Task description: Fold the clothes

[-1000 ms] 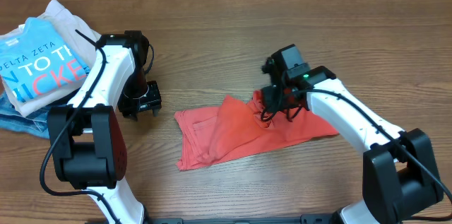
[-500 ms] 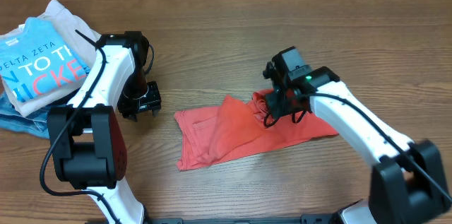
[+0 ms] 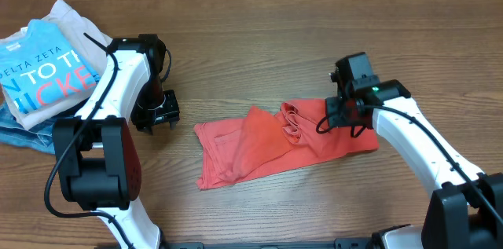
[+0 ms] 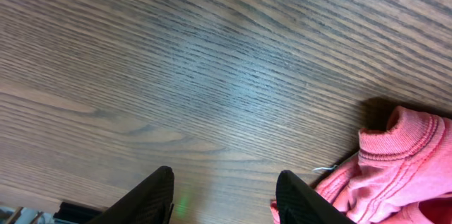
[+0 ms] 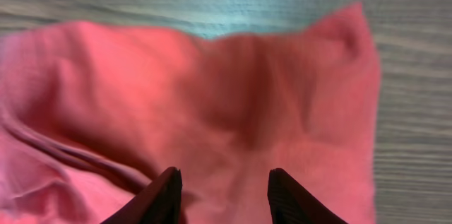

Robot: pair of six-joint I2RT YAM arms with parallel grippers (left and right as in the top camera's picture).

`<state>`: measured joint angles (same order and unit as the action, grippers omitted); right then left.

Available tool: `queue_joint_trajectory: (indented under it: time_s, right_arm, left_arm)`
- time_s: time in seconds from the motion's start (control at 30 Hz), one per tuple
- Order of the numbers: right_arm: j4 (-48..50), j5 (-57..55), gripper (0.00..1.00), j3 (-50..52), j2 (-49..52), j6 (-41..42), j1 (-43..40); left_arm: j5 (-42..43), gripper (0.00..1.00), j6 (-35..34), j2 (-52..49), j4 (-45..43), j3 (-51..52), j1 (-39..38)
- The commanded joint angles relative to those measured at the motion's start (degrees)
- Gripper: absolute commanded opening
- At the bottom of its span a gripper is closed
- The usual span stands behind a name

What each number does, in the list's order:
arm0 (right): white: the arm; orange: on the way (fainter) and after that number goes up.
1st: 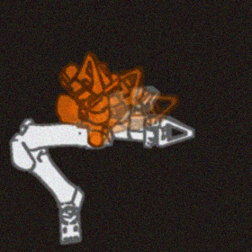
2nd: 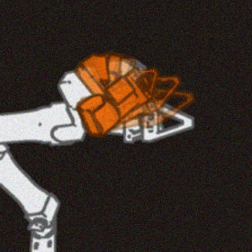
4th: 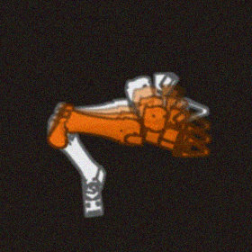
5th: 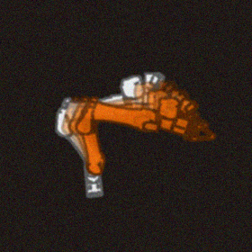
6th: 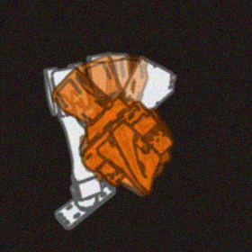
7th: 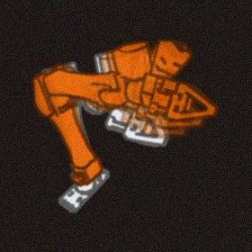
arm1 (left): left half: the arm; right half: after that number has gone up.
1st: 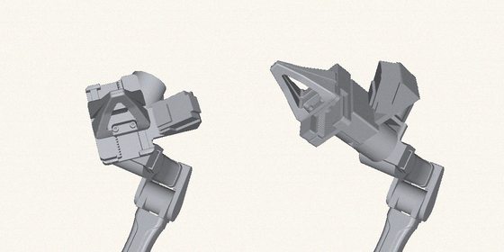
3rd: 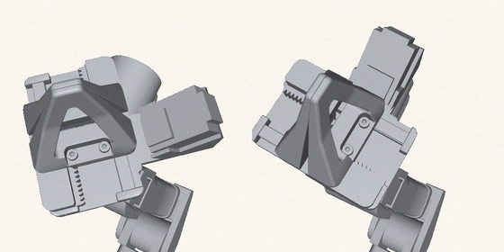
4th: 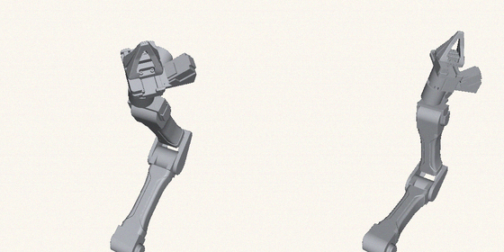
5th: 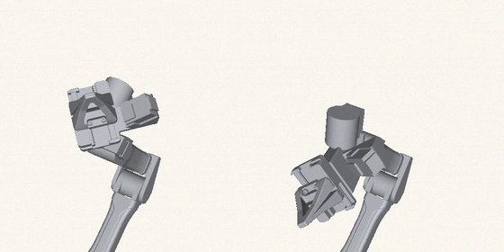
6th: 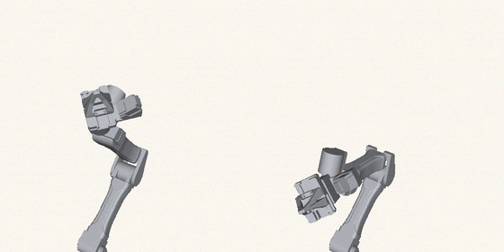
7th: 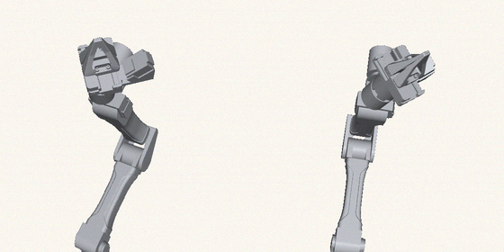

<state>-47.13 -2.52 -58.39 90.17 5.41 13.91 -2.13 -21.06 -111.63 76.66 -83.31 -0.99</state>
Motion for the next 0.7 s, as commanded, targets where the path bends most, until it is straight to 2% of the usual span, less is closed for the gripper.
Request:
queue_joint_trajectory:
  time_s: [0.0,0.27,0.5,0.67]
  right_arm:
    - [1.9,2.7,0.44,3.7,-0.5,0.8,-0.2]
    - [3.4,12.4,0.44,6.7,-0.5,-1.3,1.2]
    - [4.4,20.5,0.49,6.7,-0.5,-6.1,9.4]
    - [4.3,17.4,0.52,6.7,-0.5,-5.6,11.4]
  left_arm:
    - [0.2,0.50,-0.1,0.8,0.0,-1.1,0.2]
    - [0.2,0.50,-0.1,0.8,-0.1,-1.1,0.2]
    - [0.3,0.51,-0.1,0.8,0.2,-1.1,0.2]
    - [0.3,0.51,-0.1,0.8,0.5,-1.1,0.2]
